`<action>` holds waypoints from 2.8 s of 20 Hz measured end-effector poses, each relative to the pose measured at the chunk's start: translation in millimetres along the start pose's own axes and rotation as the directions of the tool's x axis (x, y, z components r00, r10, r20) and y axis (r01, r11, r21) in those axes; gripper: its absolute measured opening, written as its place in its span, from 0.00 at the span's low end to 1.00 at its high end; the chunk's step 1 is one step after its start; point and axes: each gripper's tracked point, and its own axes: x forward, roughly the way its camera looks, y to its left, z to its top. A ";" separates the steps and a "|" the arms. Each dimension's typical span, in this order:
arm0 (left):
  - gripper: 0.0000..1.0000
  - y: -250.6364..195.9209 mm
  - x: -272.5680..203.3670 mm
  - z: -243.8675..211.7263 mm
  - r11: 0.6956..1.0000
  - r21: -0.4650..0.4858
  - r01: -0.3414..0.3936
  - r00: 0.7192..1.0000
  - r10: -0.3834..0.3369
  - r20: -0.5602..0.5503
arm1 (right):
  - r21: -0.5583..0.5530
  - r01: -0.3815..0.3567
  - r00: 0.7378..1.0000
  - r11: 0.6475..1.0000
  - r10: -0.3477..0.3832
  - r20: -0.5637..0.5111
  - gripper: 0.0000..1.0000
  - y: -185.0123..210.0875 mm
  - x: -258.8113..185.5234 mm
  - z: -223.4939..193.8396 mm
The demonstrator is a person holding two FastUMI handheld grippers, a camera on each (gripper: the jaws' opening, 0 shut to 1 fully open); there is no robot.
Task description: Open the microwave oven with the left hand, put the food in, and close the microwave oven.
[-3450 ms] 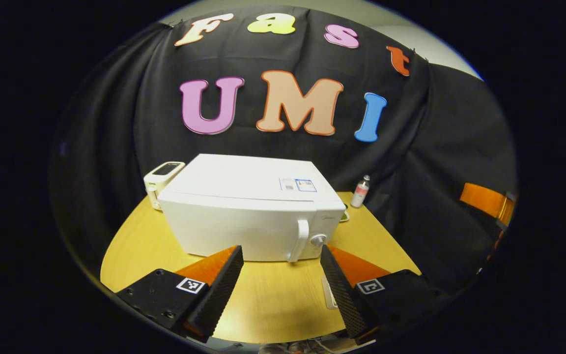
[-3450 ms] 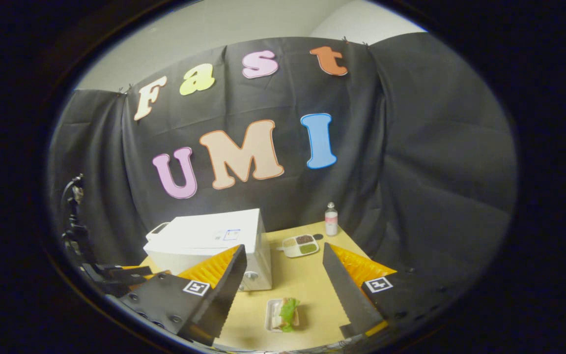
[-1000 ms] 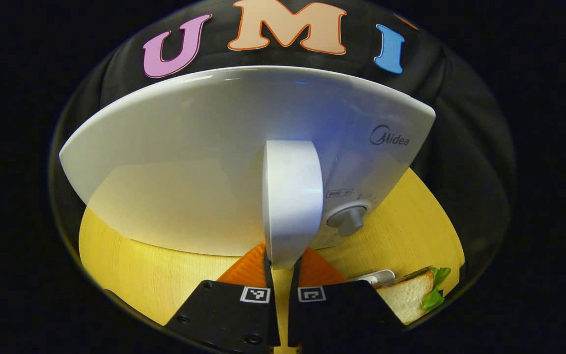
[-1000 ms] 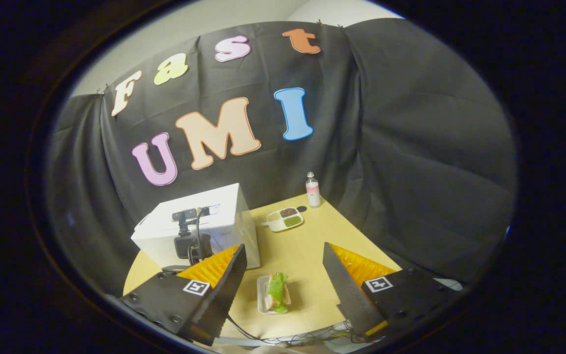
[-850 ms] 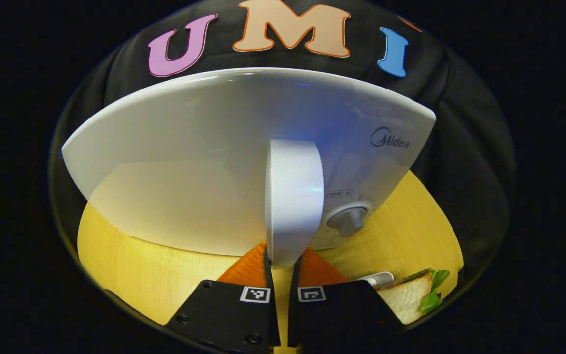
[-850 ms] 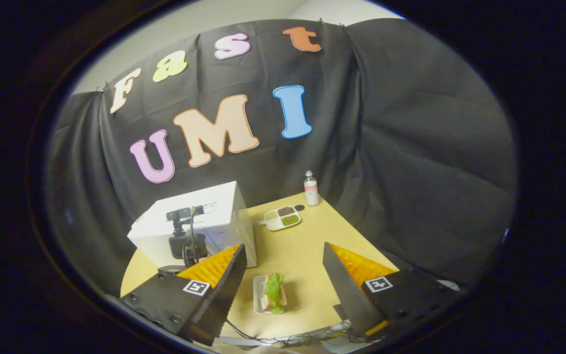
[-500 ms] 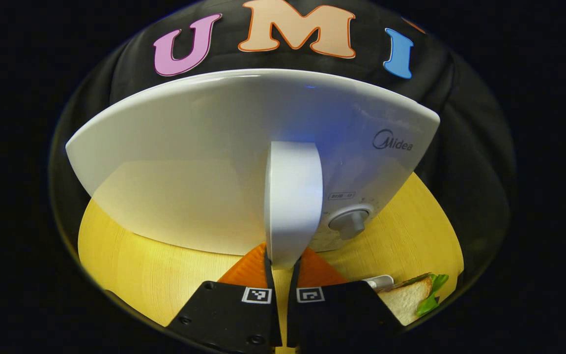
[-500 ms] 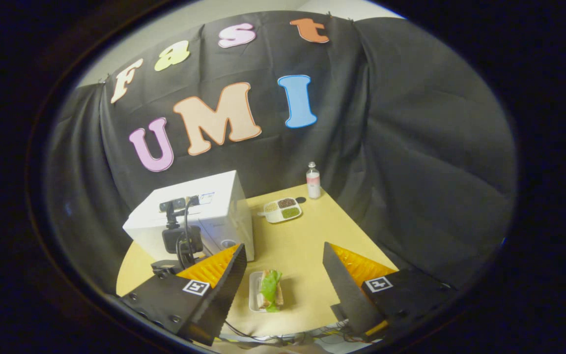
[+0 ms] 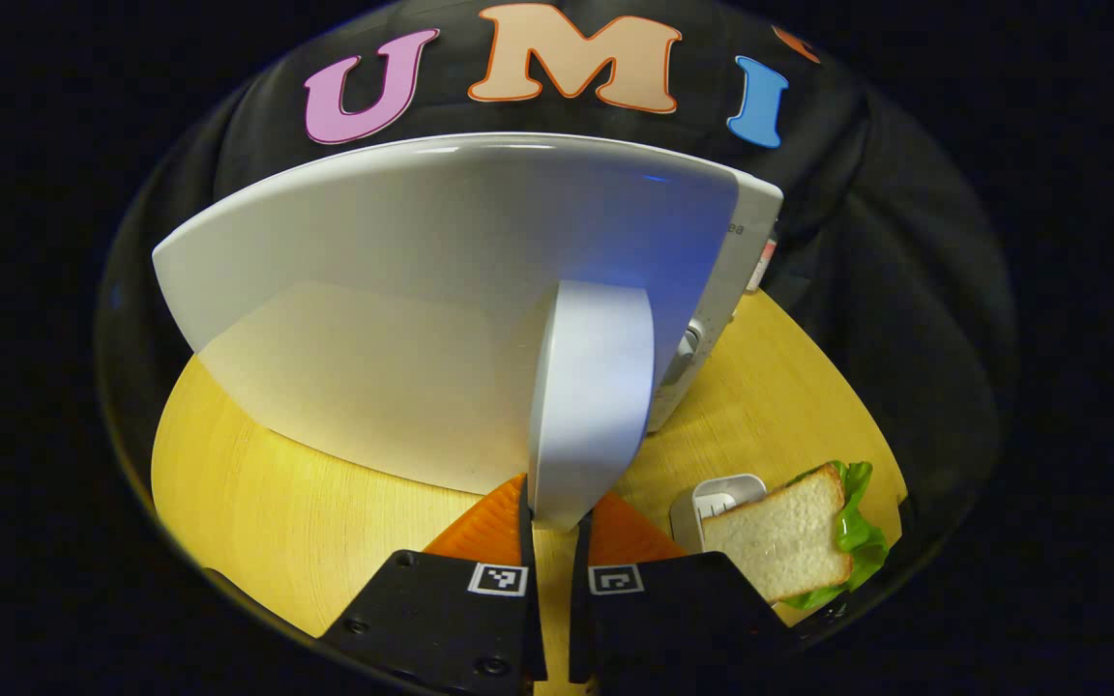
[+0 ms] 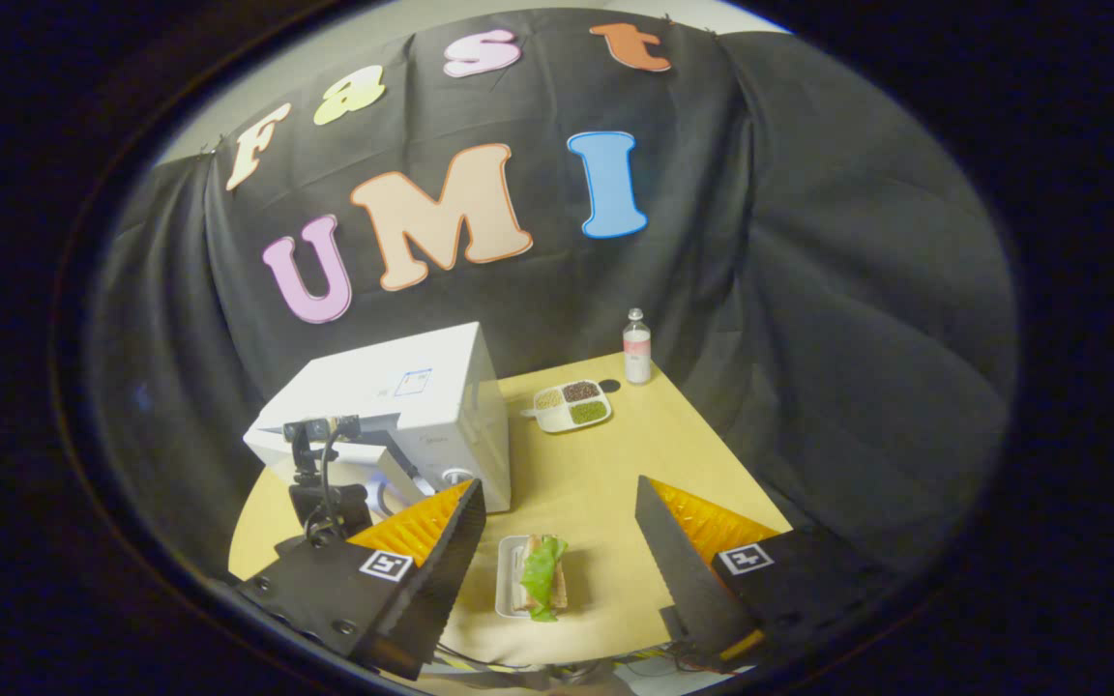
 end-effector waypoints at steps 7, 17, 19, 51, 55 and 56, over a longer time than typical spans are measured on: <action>0.27 12.9 -31.1 -24.7 0.996 -0.084 -0.002 1.000 0.001 -0.010 | -0.012 -0.042 0.999 0.999 0.042 -0.028 0.98 18.8 -7.0 -20.5; 0.79 66.6 -110.1 -48.8 0.991 -0.108 -0.085 0.996 0.089 0.026 | -0.022 -0.111 0.988 0.994 0.108 -0.110 0.99 34.6 -0.1 -58.6; 0.94 82.9 -125.6 -57.5 0.985 -0.129 -0.116 0.993 0.120 0.021 | -0.033 -0.125 0.985 0.992 0.120 -0.122 0.98 37.5 2.9 -64.8; 0.95 265.3 -365.9 -95.8 0.529 -0.592 -0.609 0.631 0.775 0.043 | 0.021 -0.224 0.768 0.974 0.189 -0.612 0.92 19.4 84.1 -213.4; 0.94 255.1 -379.9 -83.1 0.516 -0.593 -0.618 0.596 0.800 0.075 | 0.046 -0.229 0.735 0.972 0.203 -0.647 0.97 22.0 90.1 -222.4; 0.94 251.7 -381.3 -83.9 0.513 -0.595 -0.619 0.594 0.801 0.073 | 0.059 -0.235 0.726 0.970 0.215 -0.654 0.86 25.0 92.5 -225.1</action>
